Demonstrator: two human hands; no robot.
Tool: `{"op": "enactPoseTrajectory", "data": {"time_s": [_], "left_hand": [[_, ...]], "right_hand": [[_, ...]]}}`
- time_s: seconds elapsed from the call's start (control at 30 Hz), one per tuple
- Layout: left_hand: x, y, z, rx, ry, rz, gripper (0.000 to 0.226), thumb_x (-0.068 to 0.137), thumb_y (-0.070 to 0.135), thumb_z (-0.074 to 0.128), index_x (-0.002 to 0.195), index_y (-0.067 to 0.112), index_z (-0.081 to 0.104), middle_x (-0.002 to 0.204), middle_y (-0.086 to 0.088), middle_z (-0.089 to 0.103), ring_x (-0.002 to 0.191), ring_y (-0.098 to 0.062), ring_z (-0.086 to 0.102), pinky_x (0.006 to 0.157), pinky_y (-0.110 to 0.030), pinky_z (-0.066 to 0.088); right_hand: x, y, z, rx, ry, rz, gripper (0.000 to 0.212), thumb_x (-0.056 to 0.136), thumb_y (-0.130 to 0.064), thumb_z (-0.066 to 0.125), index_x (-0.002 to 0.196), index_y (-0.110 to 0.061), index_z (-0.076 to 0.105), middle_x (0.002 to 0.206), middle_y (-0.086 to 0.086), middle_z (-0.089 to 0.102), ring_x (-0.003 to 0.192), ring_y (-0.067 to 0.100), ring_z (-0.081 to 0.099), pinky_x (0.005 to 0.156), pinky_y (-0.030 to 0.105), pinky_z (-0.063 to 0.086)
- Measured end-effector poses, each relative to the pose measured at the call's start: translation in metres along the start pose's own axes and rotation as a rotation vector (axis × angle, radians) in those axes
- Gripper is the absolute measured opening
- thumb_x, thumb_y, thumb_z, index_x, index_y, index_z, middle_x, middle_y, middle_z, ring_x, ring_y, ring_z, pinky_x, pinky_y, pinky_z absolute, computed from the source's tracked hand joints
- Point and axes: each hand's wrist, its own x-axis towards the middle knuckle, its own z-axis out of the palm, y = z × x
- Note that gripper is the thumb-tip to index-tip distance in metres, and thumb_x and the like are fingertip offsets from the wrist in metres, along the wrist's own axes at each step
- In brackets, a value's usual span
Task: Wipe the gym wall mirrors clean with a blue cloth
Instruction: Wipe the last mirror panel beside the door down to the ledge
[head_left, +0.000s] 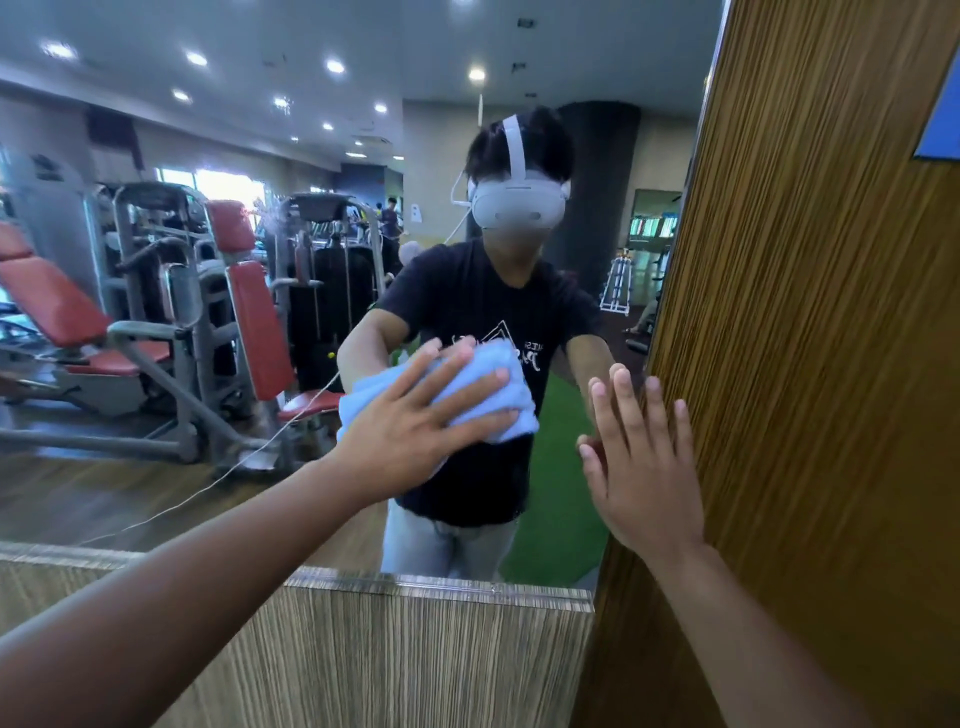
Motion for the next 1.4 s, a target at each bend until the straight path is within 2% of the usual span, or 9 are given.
{"op": "enactPoseTrajectory", "data": {"time_s": [0.17, 0.43, 0.67, 0.83, 0.97, 1.07, 1.17, 1.27, 1.4], "left_hand": [[0.07, -0.015, -0.015, -0.017, 0.151, -0.158, 0.055, 0.093, -0.003, 0.052, 0.142, 0.023, 0.058, 0.154, -0.008, 0.046, 0.143, -0.044, 0.036, 0.115, -0.06, 0.031], [0.117, -0.009, -0.009, -0.028, 0.161, -0.085, 0.052, 0.096, -0.002, 0.046, 0.14, 0.021, 0.059, 0.154, -0.01, 0.046, 0.143, -0.045, 0.037, 0.116, -0.058, 0.031], [0.065, 0.022, 0.01, -0.064, -0.002, 0.26, 0.042, 0.101, 0.011, 0.045, 0.139, 0.022, 0.06, 0.156, -0.008, 0.044, 0.143, -0.041, 0.039, 0.119, -0.057, 0.026], [0.024, 0.014, 0.011, -0.023, -0.134, 0.488, 0.042, 0.111, 0.02, 0.027, 0.136, 0.027, 0.061, 0.157, -0.002, 0.042, 0.144, -0.034, 0.04, 0.121, -0.054, 0.026], [0.063, -0.027, -0.006, 0.03, -0.065, 0.338, 0.048, 0.1, 0.014, 0.041, 0.146, 0.025, 0.052, 0.16, -0.007, 0.036, 0.146, -0.042, 0.033, 0.115, -0.065, 0.028], [0.1, -0.038, -0.02, 0.031, 0.048, 0.119, 0.051, 0.096, 0.007, 0.043, 0.144, 0.022, 0.055, 0.158, -0.01, 0.04, 0.144, -0.045, 0.035, 0.116, -0.064, 0.028], [0.105, -0.02, -0.015, -0.031, 0.114, 0.032, 0.046, 0.097, 0.005, 0.052, 0.14, 0.018, 0.059, 0.156, -0.012, 0.042, 0.143, -0.046, 0.035, 0.116, -0.062, 0.029], [0.076, 0.01, 0.003, -0.101, 0.099, 0.119, 0.044, 0.1, 0.007, 0.044, 0.14, 0.017, 0.06, 0.154, -0.013, 0.045, 0.139, -0.046, 0.041, 0.115, -0.061, 0.032], [0.003, 0.049, 0.03, -0.088, -0.1, 0.387, 0.041, 0.104, 0.019, 0.046, 0.143, 0.024, 0.055, 0.159, -0.006, 0.039, 0.145, -0.036, 0.037, 0.118, -0.055, 0.029]], "right_hand": [[0.005, 0.013, -0.005, 0.019, 0.054, 0.054, 0.064, 0.107, -0.032, 0.031, 0.165, -0.014, 0.011, 0.172, 0.008, 0.01, 0.158, 0.032, 0.009, 0.127, 0.055, 0.011], [0.015, 0.038, -0.008, 0.018, 0.032, -0.021, 0.061, 0.106, -0.025, 0.028, 0.164, -0.012, 0.016, 0.171, 0.007, 0.013, 0.158, 0.029, 0.01, 0.127, 0.053, 0.008], [0.015, 0.049, -0.016, -0.022, -0.003, -0.08, 0.07, 0.099, -0.022, 0.043, 0.164, -0.011, 0.018, 0.171, 0.007, 0.016, 0.158, 0.03, 0.012, 0.125, 0.055, 0.012], [0.016, 0.046, -0.017, 0.003, -0.027, -0.055, 0.067, 0.101, -0.021, 0.035, 0.164, -0.012, 0.015, 0.172, 0.005, 0.014, 0.157, 0.031, 0.014, 0.124, 0.055, 0.014], [0.015, 0.047, -0.016, -0.009, -0.048, -0.051, 0.071, 0.1, -0.021, 0.038, 0.165, -0.014, 0.011, 0.173, 0.001, 0.005, 0.159, 0.027, 0.009, 0.126, 0.052, 0.012], [0.015, 0.047, -0.013, 0.002, -0.054, -0.048, 0.071, 0.101, -0.022, 0.035, 0.165, -0.016, 0.005, 0.173, 0.0, 0.004, 0.159, 0.027, 0.009, 0.127, 0.051, 0.011], [0.014, 0.048, -0.012, -0.003, -0.056, -0.048, 0.073, 0.1, -0.021, 0.039, 0.165, -0.016, 0.005, 0.173, 0.001, 0.004, 0.159, 0.027, 0.01, 0.127, 0.051, 0.01], [0.013, 0.046, -0.016, -0.023, -0.065, -0.053, 0.071, 0.102, -0.024, 0.041, 0.165, -0.014, 0.01, 0.173, 0.003, 0.005, 0.159, 0.027, 0.01, 0.127, 0.05, 0.011], [0.015, 0.04, -0.02, 0.043, -0.101, 0.004, 0.065, 0.106, -0.038, 0.03, 0.165, -0.014, 0.012, 0.173, 0.003, 0.006, 0.159, 0.025, 0.008, 0.127, 0.05, 0.012]]}}
